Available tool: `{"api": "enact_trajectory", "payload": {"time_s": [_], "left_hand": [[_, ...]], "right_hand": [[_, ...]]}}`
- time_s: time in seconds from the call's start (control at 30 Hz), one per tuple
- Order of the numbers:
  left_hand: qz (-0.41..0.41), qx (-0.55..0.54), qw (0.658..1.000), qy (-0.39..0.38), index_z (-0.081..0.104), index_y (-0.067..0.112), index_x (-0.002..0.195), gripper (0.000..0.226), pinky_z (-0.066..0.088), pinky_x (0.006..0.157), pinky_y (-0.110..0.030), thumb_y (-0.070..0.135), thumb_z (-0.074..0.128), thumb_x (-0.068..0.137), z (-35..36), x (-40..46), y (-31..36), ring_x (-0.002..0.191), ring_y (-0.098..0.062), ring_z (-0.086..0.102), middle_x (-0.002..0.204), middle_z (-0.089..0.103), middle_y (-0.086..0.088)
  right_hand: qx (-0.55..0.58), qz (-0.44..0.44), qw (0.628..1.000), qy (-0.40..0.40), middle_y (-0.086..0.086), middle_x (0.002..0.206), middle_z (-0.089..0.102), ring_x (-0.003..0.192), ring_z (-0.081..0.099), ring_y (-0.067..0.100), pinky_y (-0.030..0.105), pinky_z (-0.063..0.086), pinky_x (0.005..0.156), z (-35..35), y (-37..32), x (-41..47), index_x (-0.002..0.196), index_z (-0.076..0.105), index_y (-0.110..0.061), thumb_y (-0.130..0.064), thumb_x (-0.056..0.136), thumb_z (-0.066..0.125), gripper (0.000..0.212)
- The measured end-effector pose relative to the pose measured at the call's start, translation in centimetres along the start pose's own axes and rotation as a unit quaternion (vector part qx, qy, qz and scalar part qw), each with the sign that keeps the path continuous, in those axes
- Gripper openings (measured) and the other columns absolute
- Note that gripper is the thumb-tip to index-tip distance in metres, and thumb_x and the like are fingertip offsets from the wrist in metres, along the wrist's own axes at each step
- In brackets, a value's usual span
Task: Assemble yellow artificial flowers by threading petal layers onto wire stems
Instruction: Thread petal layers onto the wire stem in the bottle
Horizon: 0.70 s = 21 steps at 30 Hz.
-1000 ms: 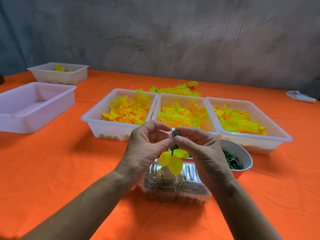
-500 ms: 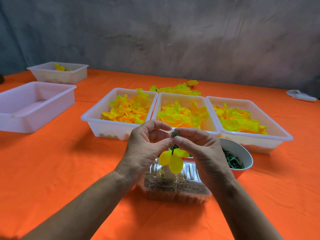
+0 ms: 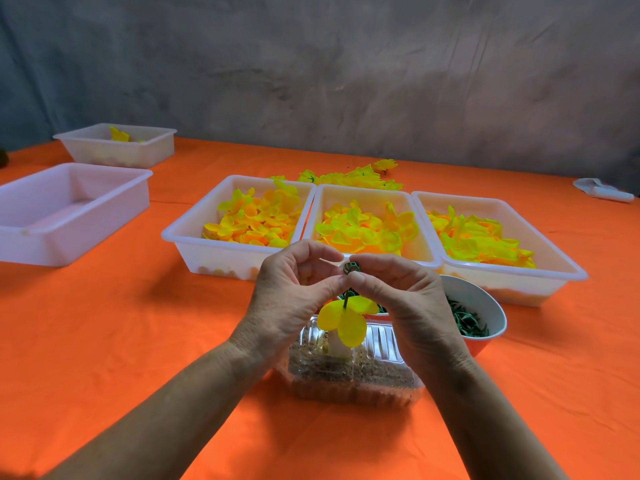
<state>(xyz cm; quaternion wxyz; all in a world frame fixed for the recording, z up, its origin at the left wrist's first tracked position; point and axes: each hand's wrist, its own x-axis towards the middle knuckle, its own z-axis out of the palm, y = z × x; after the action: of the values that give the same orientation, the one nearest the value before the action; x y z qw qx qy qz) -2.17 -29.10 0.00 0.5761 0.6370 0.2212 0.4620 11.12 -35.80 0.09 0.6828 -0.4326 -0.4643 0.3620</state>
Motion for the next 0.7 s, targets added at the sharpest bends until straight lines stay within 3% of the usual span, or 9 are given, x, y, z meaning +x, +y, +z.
{"api": "enact_trajectory", "payload": {"time_s": [0.7], "left_hand": [[-0.001,0.009,1.0,0.007,0.066,0.02,0.083,0.026,0.057,0.067,-0.024,0.024,0.077,0.059,-0.01,-0.05,0.01,0.071,-0.013,0.07,0.073,0.072,-0.001]], "right_hand": [[-0.019,-0.009,1.0,-0.022,0.003,0.082,0.075,0.077,0.069,0.011,0.018,0.051,0.067,-0.16,-0.26,-0.13,0.082,0.077,-0.018,-0.015,0.065,0.074,0.018]]}}
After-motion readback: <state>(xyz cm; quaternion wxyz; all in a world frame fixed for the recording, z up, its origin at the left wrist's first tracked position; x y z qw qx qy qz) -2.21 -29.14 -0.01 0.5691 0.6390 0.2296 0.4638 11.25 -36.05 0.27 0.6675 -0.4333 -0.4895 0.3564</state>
